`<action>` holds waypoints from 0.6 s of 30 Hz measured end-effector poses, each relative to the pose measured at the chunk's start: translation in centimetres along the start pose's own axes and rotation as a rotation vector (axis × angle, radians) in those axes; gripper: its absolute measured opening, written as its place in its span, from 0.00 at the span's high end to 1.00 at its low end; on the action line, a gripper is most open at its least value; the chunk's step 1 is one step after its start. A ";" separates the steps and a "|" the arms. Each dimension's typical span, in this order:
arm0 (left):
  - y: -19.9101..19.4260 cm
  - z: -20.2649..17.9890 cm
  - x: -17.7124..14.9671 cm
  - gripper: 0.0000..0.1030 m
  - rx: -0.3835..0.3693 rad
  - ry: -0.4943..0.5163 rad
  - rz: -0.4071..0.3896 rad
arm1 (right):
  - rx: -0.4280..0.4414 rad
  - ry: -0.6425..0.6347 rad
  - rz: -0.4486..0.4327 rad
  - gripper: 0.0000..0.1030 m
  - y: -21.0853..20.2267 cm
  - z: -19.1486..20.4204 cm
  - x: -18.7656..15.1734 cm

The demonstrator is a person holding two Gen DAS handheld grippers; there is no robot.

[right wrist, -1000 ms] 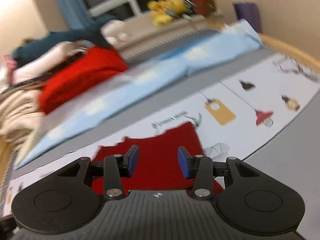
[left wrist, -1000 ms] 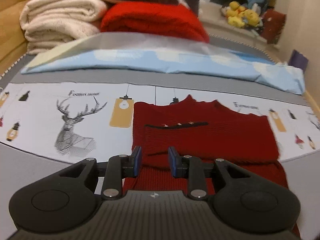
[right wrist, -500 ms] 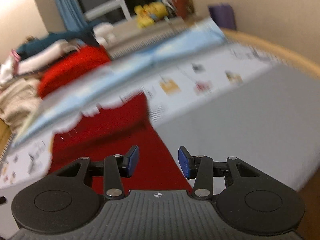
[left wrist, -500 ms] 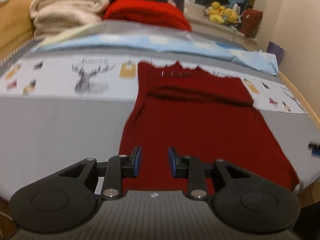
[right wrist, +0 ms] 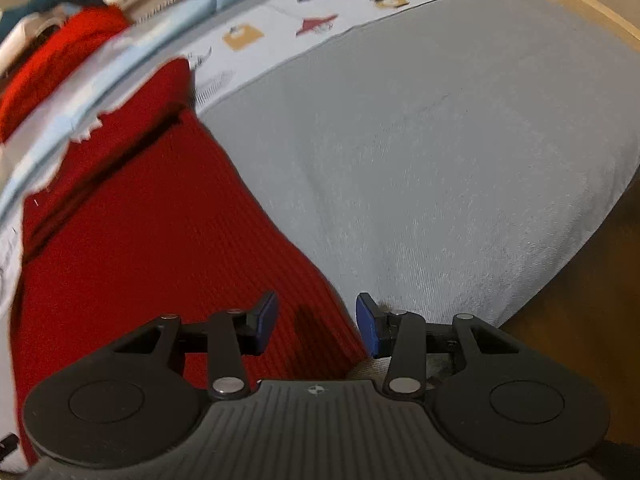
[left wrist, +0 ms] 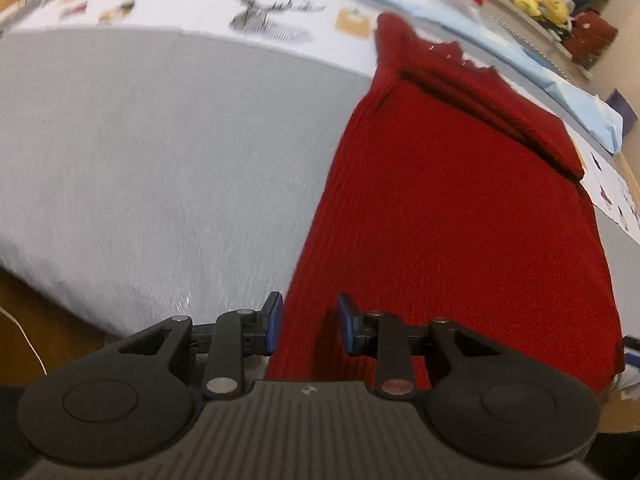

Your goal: Fold small clothes

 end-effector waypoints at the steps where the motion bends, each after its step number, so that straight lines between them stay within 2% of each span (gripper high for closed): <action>1: 0.4 0.2 -0.2 0.66 -0.005 -0.007 0.019 | -0.008 -0.008 0.014 0.56 0.3 0.0 -0.1; 4: 0.9 0.5 -0.4 0.65 0.008 -0.004 0.036 | -0.019 -0.014 0.056 0.55 1.4 0.2 -0.5; 9: 0.9 0.0 -0.3 0.66 0.019 0.042 0.029 | -0.039 -0.074 0.055 0.53 1.9 1.0 -0.5; 10: 1.0 -0.2 -0.3 0.79 0.017 0.054 0.027 | -0.039 -0.082 0.056 0.54 1.9 1.1 -0.6; 11: 1.0 -0.5 -0.3 0.86 0.013 0.065 0.025 | -0.037 -0.091 0.056 0.57 1.9 1.2 -0.6; 12: 0.8 -0.6 -0.1 0.89 0.018 0.081 0.012 | -0.029 -0.097 0.055 0.67 1.8 1.1 -0.5; 13: 0.4 -0.8 -0.1 0.90 0.014 0.090 0.000 | -0.007 -0.097 0.050 0.86 1.6 1.3 -0.5; 18: -0.6 -0.7 -0.1 0.88 -0.037 0.041 -0.005 | 0.092 0.003 -0.009 0.89 0.0 1.0 0.4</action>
Point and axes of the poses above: each gripper's, at about its wrist camera, not at the fingertips, and y roughly the way its jaws point, z to its left, x to its top, the point moved 7 cm from there along y, roughly the way its jaws point, and after that the axes turned 1 degree about z, right-handed, at the moved point
